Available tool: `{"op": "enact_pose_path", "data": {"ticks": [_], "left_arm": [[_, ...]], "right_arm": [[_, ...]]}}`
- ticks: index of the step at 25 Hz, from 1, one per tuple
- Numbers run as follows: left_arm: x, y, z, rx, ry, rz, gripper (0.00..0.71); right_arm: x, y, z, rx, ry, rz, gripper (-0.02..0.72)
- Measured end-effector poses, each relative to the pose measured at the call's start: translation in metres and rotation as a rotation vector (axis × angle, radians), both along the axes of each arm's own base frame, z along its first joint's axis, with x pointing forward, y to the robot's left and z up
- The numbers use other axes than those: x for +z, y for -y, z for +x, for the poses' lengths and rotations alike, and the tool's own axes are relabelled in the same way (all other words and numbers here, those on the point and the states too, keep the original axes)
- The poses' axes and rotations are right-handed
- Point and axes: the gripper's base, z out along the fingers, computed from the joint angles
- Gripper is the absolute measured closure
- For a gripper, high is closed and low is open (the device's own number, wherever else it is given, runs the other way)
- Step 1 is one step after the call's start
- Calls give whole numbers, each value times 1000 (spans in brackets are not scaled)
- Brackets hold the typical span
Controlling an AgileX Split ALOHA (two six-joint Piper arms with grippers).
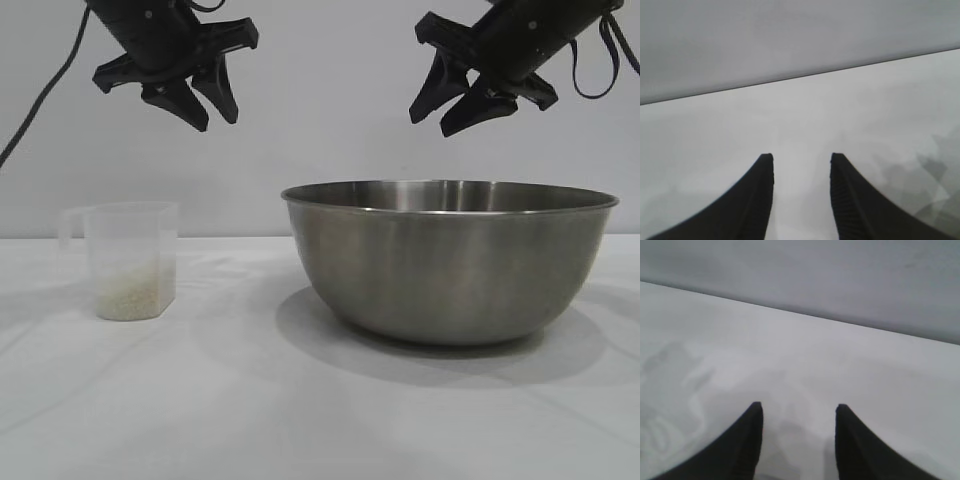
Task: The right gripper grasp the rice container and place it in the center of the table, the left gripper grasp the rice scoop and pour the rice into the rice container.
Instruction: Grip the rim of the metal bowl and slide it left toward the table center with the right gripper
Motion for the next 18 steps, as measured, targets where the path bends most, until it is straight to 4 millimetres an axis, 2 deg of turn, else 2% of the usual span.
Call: {"op": "enact_pose_path", "data": {"ticks": [14, 18], "left_arm": [[-1, 0, -1, -11, -11, 6, 494], [1, 0, -3, -44, -11, 45, 494]], "right_arm": [[2, -1, -3, 21, -24, -5, 376], [29, 5, -16, 35, -19, -83, 376]]}}
